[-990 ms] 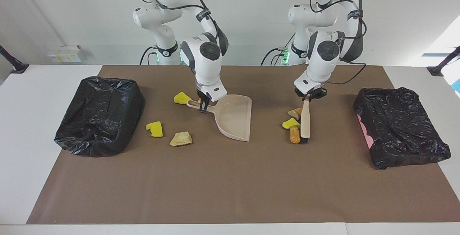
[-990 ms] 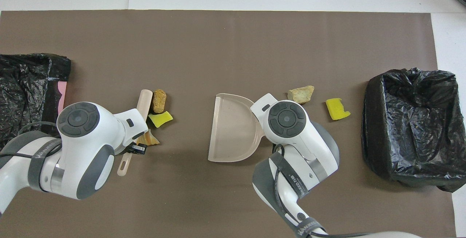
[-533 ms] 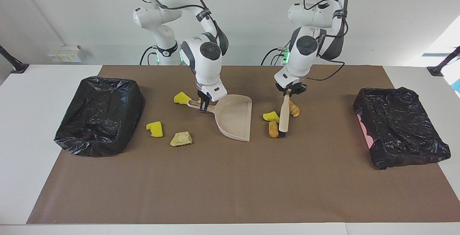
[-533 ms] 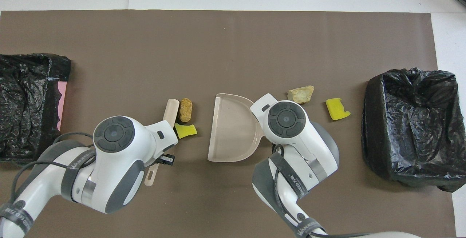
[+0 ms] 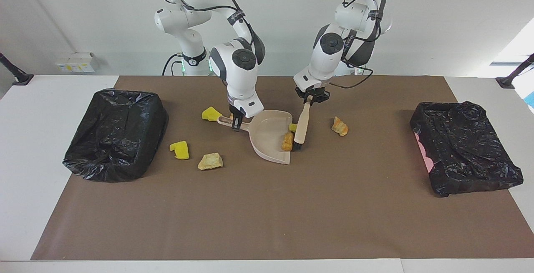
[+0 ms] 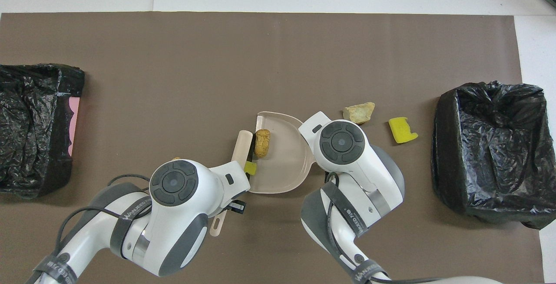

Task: Sweep and dump trash in bin
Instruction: 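Sweep the scraps with the brush into the dustpan held by the right gripper, then draw the brush back with the left gripper toward the remaining scraps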

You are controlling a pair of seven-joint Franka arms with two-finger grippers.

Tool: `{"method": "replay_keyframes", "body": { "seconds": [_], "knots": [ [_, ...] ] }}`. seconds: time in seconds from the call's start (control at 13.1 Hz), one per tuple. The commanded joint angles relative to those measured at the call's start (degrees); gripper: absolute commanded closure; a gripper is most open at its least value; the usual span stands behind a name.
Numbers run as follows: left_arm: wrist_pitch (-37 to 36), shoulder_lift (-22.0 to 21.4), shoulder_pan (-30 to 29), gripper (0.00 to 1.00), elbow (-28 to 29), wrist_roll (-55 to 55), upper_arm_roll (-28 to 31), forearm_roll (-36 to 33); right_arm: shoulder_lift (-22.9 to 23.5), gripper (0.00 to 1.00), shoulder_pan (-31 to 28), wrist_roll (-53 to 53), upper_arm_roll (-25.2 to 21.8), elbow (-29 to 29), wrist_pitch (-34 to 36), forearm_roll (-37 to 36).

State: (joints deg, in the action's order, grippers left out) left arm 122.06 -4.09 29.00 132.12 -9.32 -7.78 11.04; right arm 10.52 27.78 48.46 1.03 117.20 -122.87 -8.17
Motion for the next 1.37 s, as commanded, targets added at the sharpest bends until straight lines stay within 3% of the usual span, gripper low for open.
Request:
{"method": "replay_keyframes", "body": {
  "seconds": [0.0,0.38,0.84,1.07,1.3],
  "knots": [
    [0.2,-1.27,2.03,1.0,-0.55,-0.87,0.92,4.76,0.29,1.0,0.08,-1.52,0.28,0.66,-1.41,-1.41],
    [-4.54,-2.86,-2.88,1.0,-6.43,-2.1,1.62,8.3,0.29,1.0,0.17,-0.91,0.46,0.39,-0.62,-1.41],
    [-11.05,-2.86,-11.76,1.0,-7.49,-5.97,2.06,7.43,0.2,1.0,-0.28,1.64,0.46,0.57,0.96,-1.32],
    [-21.66,-3.64,-17.21,1.0,-7.76,-6.67,2.24,0.34,0.03,1.0,0.17,1.64,0.55,0.57,0.53,-1.15],
    [-22.66,-4.61,-21.85,1.0,-6.62,-14.73,2.15,-6.11,0.9,1.0,2.36,0.94,0.55,0.66,-0.09,-0.97]
  ]
}}
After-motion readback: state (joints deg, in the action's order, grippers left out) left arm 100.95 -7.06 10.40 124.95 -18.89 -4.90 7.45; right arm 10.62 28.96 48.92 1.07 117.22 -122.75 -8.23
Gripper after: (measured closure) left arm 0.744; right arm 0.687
